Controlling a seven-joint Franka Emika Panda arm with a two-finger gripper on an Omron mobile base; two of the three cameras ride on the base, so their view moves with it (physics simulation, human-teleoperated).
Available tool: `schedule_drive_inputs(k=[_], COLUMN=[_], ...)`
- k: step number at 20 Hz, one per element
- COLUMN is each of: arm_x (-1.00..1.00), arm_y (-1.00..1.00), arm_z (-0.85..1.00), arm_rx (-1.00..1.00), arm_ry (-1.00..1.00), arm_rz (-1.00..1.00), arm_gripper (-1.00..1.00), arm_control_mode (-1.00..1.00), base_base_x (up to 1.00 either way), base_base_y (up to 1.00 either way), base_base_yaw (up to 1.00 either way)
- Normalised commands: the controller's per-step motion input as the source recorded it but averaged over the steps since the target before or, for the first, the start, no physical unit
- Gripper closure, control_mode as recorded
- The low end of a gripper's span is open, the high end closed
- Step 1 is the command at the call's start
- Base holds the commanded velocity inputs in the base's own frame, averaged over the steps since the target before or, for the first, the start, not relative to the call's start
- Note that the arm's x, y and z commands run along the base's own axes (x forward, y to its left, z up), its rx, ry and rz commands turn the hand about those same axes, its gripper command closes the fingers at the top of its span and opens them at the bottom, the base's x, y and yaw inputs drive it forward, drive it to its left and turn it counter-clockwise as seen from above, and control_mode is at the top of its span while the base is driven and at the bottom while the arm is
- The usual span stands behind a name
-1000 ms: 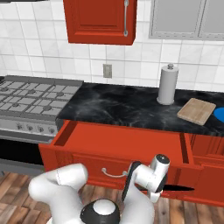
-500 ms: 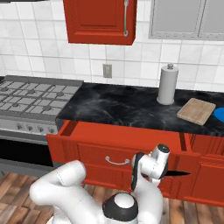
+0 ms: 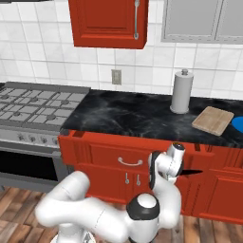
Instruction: Pick up the knife from the drawer and place it on the cutting board. Then place the meat from the plate to the cutting board.
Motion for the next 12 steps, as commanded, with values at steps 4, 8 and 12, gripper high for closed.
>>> schedule_drive_inputs(k=[4,8,12], arm_x=[0.48,0.54,0.33], arm_y=[-0.12,-0.08,-0.11], arm_z=[-0.01,-0.03,-0.01], arm_rx=[0.00,0.00,0.00], arm_ry=[0.00,0.00,0.00], arm_rz=[0.07,0.07,0.07], arm_gripper=[1.00,1.00,1.00], arm_control_mode=[-1.00,-1.00,-1.00], base_base_x=[0.00,0.00,0.00], base_base_y=[0.00,0.00,0.00], base_base_yaw=[0.00,0.00,0.00])
